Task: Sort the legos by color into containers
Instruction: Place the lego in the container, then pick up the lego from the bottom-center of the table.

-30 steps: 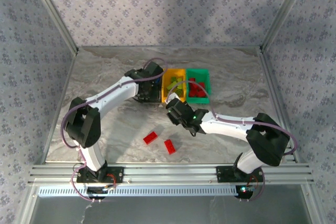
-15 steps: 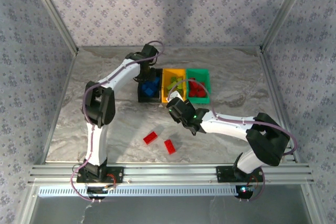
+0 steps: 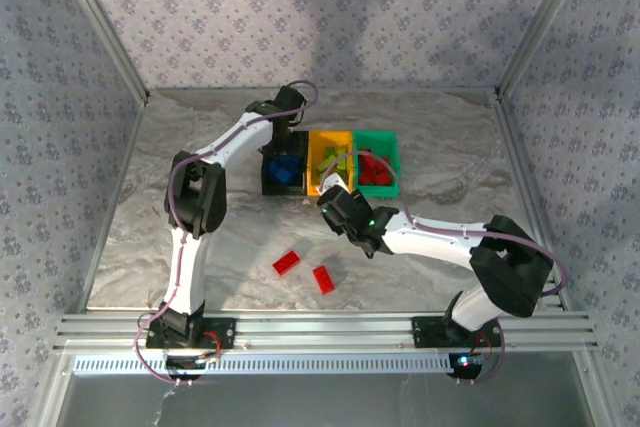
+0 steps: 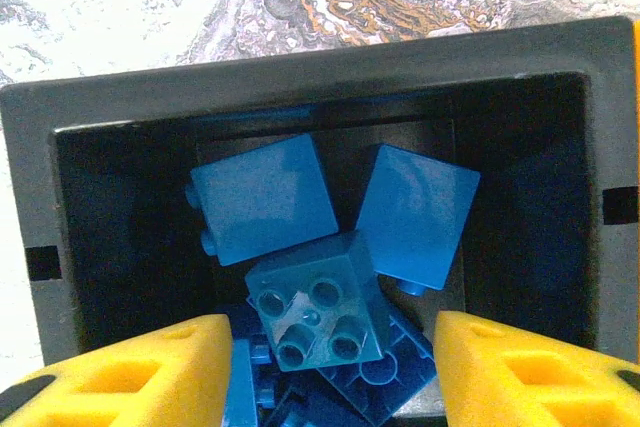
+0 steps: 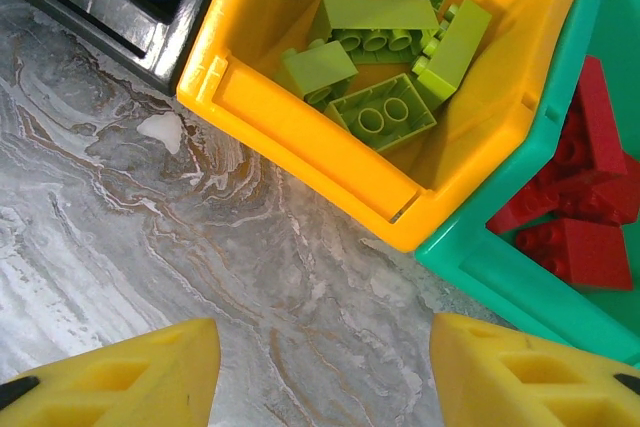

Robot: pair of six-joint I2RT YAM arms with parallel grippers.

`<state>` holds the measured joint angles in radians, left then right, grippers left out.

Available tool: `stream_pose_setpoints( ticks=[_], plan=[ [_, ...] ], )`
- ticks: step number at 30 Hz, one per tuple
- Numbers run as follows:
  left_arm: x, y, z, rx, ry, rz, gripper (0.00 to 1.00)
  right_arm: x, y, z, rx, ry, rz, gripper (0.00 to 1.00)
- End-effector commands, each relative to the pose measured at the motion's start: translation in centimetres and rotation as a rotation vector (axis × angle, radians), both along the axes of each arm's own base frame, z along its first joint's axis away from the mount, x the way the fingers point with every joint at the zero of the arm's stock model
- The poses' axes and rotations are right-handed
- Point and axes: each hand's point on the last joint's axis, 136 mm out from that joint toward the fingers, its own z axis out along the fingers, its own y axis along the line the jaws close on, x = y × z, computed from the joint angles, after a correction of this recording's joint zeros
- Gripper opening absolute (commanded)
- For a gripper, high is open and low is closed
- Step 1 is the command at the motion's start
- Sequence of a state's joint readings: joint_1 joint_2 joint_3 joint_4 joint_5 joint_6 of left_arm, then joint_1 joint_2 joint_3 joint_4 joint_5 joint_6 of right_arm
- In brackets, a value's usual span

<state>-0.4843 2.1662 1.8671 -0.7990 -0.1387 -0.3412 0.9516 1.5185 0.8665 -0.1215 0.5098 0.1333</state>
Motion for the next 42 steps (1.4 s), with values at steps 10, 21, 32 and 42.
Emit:
stream_pose_setpoints(
  ticks=[10,21,32,42],
  plan=[
    [-4.7,0.6,6.3,-0.185,-0.194,0.014,0.63,0.0,0.2,0.8,0.116,0.030,-0.009,0.60],
    [-9.7,3.8,5.2,-0.213,-0.318,0.000,0.63,1.0,0.6,-1.5,0.105,0.062,-0.019,0.60],
    [-14.3,8.2,3.3,-0.205,-0.439,0.033,0.63,-1.9,2.5,-2.1,0.136,0.142,-0.005,0.60],
    [-15.5,10.6,2.3,-0.203,-0.524,0.070,0.65,-7.8,2.4,-2.5,0.011,0.232,-0.040,0.60]
  ],
)
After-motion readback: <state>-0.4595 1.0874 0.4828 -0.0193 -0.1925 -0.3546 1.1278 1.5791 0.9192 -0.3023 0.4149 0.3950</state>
